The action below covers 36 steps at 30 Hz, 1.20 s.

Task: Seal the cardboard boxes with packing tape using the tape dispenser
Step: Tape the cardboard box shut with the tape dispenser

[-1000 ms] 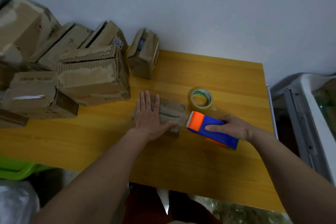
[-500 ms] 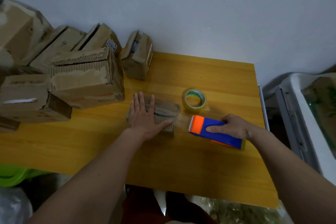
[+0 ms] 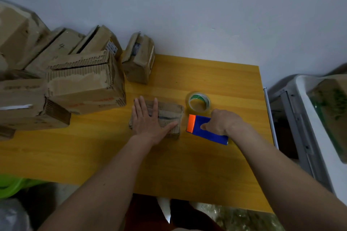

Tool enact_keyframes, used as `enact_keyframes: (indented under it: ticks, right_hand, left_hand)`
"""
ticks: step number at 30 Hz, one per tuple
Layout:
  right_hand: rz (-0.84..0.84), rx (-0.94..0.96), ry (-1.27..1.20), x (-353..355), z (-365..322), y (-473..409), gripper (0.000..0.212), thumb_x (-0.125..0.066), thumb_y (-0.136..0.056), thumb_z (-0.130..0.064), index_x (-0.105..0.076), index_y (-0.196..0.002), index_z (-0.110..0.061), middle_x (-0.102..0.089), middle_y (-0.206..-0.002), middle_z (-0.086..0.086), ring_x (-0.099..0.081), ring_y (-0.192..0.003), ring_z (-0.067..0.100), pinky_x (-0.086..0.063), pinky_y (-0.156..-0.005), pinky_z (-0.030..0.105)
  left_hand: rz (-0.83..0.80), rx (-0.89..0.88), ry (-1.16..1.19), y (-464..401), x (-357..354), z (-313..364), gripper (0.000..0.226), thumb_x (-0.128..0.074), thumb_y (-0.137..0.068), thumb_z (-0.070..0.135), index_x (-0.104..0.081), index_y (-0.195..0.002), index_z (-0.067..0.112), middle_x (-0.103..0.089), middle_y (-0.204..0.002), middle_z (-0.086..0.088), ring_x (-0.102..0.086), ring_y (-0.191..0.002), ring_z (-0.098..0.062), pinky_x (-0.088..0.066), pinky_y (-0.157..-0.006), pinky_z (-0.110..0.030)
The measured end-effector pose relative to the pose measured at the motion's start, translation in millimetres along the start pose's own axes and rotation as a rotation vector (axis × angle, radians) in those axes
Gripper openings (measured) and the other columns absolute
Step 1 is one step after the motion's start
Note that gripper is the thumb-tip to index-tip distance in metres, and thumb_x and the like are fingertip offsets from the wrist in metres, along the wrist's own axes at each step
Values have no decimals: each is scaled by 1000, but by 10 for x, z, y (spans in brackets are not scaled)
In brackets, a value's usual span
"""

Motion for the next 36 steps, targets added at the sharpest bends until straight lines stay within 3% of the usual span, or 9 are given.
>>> enact_keyframes:
  ticks: [4,13,17,20,23,26,28,31,36]
  right_hand:
    - [135,-51,169,-113,166,64,26,-51,-93,-37,-58,-111,-19,-63,-116,1,-60,-108,22,-40,-75,30]
    - [343,-183,-114,-809,431,107,47,-40,-97,-52,-49,-111,-9,-66,-112,10,-63,-104,28,-43,-86,38]
    - [317,-209,-91,-1135,227,80,43,-37,-98,-49,-45,-115,-11,-59,-120,8,-56,-113,26,-39,-91,39]
    - [250,-237,-301,-1148,189,14,45,-46,-97,-41,-43,-122,-3,-53,-127,15,-50,-118,31,-38,-96,39]
    - [553,-172,-482,-864,120,97,32,-52,-96,-24,-50,-113,3,-53,-115,22,-49,-109,36,-35,-94,40]
    - [835,88,-798,-616,-183,309,15,-47,-96,-7,-55,-105,1,-53,-101,16,-49,-97,26,-37,-87,37]
    - [782,238,-923,-605,-485,316,26,-40,-98,-9,-54,-117,0,-54,-112,13,-49,-106,20,-39,-95,35]
    - [598,218,-1038,-685,-797,229,42,-37,-101,-13,-38,-142,-4,-42,-145,13,-37,-135,22,-28,-114,35]
    - [572,174,-1098,-681,-931,161,47,-37,-102,-10,-29,-148,-6,-33,-153,8,-28,-142,19,-18,-111,19]
  left_hand:
    - [-24,23,-2,-14,-16,-1,113,-3,-64,94,34,-143,23,39,-148,-24,36,-138,-38,15,-117,-49]
    - [-18,40,60,38,45,18,112,-2,-63,93,26,-148,24,32,-153,-21,30,-142,-37,15,-117,-48]
    - [9,33,136,113,113,-94,87,-17,-85,79,8,-154,31,18,-160,-11,17,-147,-28,2,-119,-43]
    - [18,7,183,168,158,-216,72,-29,-96,63,-4,-155,32,12,-162,-6,9,-149,-26,-7,-119,-44]
    - [74,7,331,192,206,-336,64,-42,-99,48,-16,-154,29,7,-162,-5,5,-148,-27,-13,-119,-44]
    - [173,105,678,216,245,-459,62,-51,-99,30,-21,-154,23,-7,-162,-3,-7,-148,-26,-19,-117,-43]
    - [184,243,948,234,199,-563,60,-51,-100,23,-24,-153,17,-24,-158,-3,-24,-144,-25,-28,-115,-42]
    - [150,311,1097,255,91,-646,50,-48,-102,23,-36,-149,11,-43,-149,-6,-43,-134,-26,-41,-107,-42]
    - [132,302,1171,219,-44,-686,44,-44,-103,24,-41,-146,15,-48,-145,-2,-47,-130,-24,-45,-104,-44]
Point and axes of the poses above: each hand's wrist, its own y-axis away from the middle knuckle, its own x-axis out of the back of the hand, z = x × y, the point moved 5 cm from there along -y, towards the middle knuckle
